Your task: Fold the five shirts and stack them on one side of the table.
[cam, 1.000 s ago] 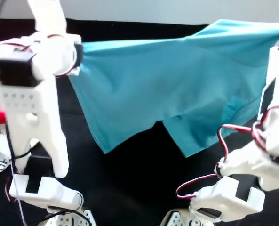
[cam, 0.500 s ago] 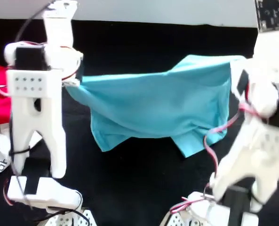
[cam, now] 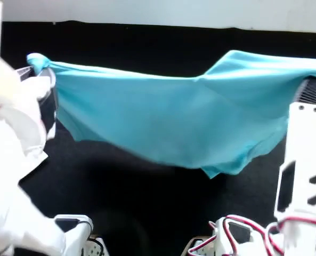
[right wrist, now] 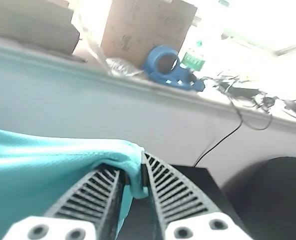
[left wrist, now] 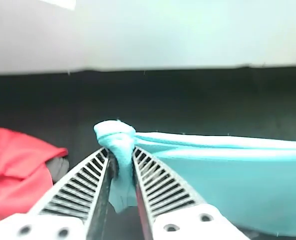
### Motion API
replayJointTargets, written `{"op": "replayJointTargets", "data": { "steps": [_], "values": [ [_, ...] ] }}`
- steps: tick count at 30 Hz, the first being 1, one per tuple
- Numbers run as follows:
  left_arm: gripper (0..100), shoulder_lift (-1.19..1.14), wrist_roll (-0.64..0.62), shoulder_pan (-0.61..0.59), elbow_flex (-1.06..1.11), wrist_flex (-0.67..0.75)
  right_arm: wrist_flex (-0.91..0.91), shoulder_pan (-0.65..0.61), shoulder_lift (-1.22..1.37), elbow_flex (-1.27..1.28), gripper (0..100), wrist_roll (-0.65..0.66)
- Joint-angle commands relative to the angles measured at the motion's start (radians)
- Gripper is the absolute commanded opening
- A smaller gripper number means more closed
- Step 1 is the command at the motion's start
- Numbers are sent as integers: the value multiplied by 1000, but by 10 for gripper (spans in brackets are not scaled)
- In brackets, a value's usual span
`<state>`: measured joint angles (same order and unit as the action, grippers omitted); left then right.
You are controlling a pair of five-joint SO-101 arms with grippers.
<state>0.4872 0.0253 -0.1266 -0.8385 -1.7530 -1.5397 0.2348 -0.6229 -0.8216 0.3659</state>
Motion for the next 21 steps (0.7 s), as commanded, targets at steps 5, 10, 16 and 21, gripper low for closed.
{"op": "replayJointTargets", "data": {
  "steps": [5, 10, 16, 21],
  "values": [
    [9, 96, -3, -12, -27, 41, 140, 39, -102, -31, 5, -6],
    [9, 104, -3, -12, -27, 35, 217, 41, -173, -31, 5, -5],
    [9, 104, -3, -12, -27, 35, 278, 41, -216, -31, 5, -5],
    [9, 104, -5, -12, -25, 31, 269, 41, -216, -30, 5, -5]
  ]
}}
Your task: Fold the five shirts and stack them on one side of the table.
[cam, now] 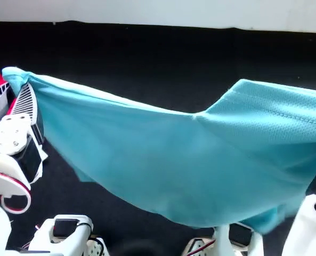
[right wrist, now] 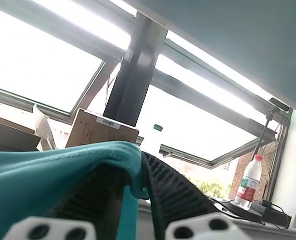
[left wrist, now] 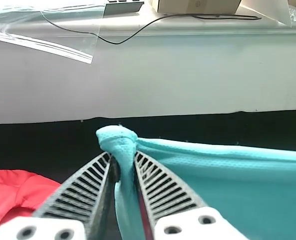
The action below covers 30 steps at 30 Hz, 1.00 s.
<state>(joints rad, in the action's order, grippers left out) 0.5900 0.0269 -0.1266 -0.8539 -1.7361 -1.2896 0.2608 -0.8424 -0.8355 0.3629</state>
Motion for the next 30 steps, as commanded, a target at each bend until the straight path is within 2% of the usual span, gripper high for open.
{"op": "replayJointTargets", "data": {
  "steps": [1, 5, 10, 15, 19, 23, 30],
  "values": [
    [9, 1, -6, -12, -10, 5, 19, 15, 4, -12, 5, -2],
    [9, -7, -6, -33, 74, -2, -16, 13, 35, 51, 5, -3],
    [9, -8, -6, -94, 407, 110, -27, 8, 87, 294, 5, -9],
    [9, -10, -6, -91, 748, 359, 128, -31, 147, 598, 5, -2],
    [9, -12, -6, -90, 898, 611, 240, -74, 251, 711, 5, -3],
    [9, -93, 63, -44, 880, 724, 312, -113, 392, 636, 5, -6],
    [9, -463, 84, -31, 561, 706, 317, -159, 668, 341, 5, -8]
  ]
}}
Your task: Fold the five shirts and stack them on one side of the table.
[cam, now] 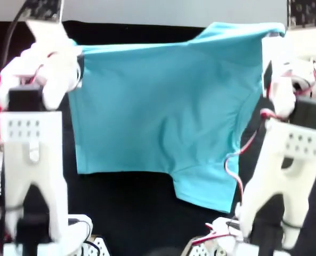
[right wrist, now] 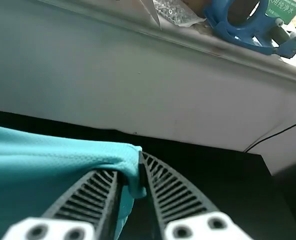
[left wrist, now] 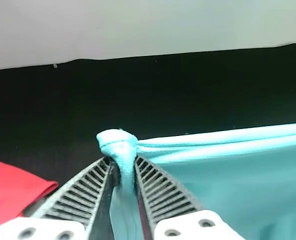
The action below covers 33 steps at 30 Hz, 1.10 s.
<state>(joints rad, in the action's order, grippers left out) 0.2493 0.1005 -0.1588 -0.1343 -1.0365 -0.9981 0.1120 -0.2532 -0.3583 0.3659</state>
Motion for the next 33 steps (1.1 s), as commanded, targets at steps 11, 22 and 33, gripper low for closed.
{"op": "replayJointTargets", "data": {
  "steps": [11, 22, 33],
  "values": [
    [9, -673, 12, 5, -496, -54, -137, -134, 456, -157, 5, -12],
    [9, -901, 14, 5, -641, -348, -443, -143, 605, -165, 5, -14],
    [9, -897, 115, -13, -799, -736, -737, -147, 498, -159, 5, -14]
  ]
}}
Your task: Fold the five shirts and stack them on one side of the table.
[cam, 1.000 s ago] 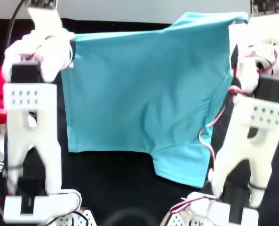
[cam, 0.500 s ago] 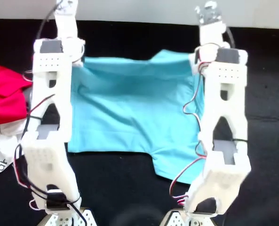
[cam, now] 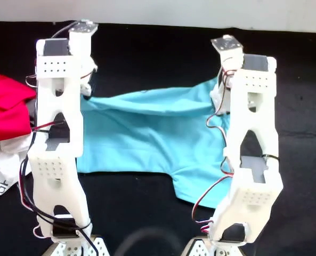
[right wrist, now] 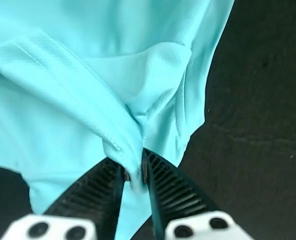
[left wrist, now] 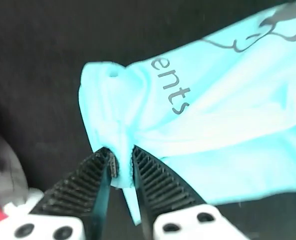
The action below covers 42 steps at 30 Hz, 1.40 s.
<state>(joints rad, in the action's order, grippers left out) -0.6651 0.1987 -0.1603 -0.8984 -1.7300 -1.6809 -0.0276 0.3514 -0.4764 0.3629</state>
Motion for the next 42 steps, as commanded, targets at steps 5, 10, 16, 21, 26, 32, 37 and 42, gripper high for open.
{"op": "replayJointTargets", "data": {
  "steps": [5, 10, 16, 21, 26, 32, 37, 42],
  "values": [
    [9, 125, 18, -19, 122, -44, -77, -2, -282, 54, 5, -11],
    [9, 294, 23, -2, 441, -44, -12, -1, -418, 349, 5, -3],
    [9, 337, 23, 2, 693, 72, 131, 39, -633, 743, 5, -2],
    [9, 334, 23, 2, 788, 107, 217, 44, -797, 981, 5, -2],
    [9, 338, 21, 2, 792, 86, 214, 56, -924, 1090, 5, 46],
    [9, 328, 21, 4, 805, 69, 211, 122, -990, 1168, 5, 100],
    [9, 328, 21, 45, 809, 71, 239, 154, -997, 1267, 5, 152],
    [9, 328, 21, 64, 809, 83, 298, 151, -997, 1311, 5, 149]
  ]
}}
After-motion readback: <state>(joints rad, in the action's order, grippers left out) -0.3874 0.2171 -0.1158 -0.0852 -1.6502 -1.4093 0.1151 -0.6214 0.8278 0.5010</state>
